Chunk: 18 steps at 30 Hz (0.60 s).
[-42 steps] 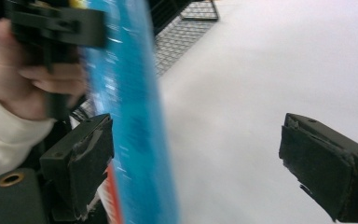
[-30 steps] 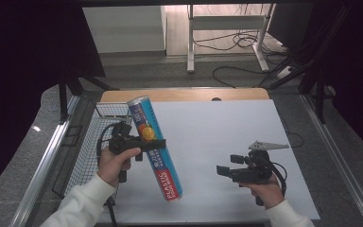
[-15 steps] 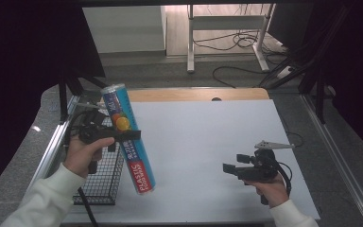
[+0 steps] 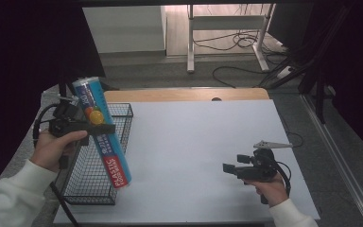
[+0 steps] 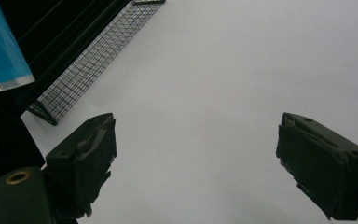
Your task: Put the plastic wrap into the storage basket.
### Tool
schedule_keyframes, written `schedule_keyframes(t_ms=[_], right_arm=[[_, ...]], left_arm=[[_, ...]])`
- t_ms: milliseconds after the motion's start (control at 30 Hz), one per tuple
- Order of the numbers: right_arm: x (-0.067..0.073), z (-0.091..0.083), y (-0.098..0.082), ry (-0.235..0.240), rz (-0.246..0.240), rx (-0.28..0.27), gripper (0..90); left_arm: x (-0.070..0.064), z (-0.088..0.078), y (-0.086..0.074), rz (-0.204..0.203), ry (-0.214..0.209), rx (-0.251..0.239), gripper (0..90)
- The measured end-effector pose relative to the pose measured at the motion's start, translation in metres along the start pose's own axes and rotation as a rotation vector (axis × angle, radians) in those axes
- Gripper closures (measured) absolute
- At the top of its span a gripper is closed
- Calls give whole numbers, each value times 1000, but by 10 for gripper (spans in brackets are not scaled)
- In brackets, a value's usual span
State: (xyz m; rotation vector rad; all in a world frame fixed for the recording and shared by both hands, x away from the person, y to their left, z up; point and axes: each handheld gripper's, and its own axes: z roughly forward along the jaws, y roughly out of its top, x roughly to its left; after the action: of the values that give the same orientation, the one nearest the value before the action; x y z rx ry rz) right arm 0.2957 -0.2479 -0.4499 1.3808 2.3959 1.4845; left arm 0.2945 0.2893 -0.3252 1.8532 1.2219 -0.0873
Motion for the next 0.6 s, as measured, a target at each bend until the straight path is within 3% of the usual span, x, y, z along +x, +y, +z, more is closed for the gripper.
schedule_keyframes(t_ms=[333,400,433,600], right_arm=[[-2,3,-1,-10,2,14,130],[-2,3,-1,-11,3,18,131],[-2,4,-1,-16,5,24,131],[-3,5,-2,-22,2,29,131]], left_arm=[[19,-28,-1,-26,58,-14,319],[24,-30,-2,-26,79,-6,319],[28,-30,-5,-23,109,1,319],[37,-27,-8,-35,139,28,319]])
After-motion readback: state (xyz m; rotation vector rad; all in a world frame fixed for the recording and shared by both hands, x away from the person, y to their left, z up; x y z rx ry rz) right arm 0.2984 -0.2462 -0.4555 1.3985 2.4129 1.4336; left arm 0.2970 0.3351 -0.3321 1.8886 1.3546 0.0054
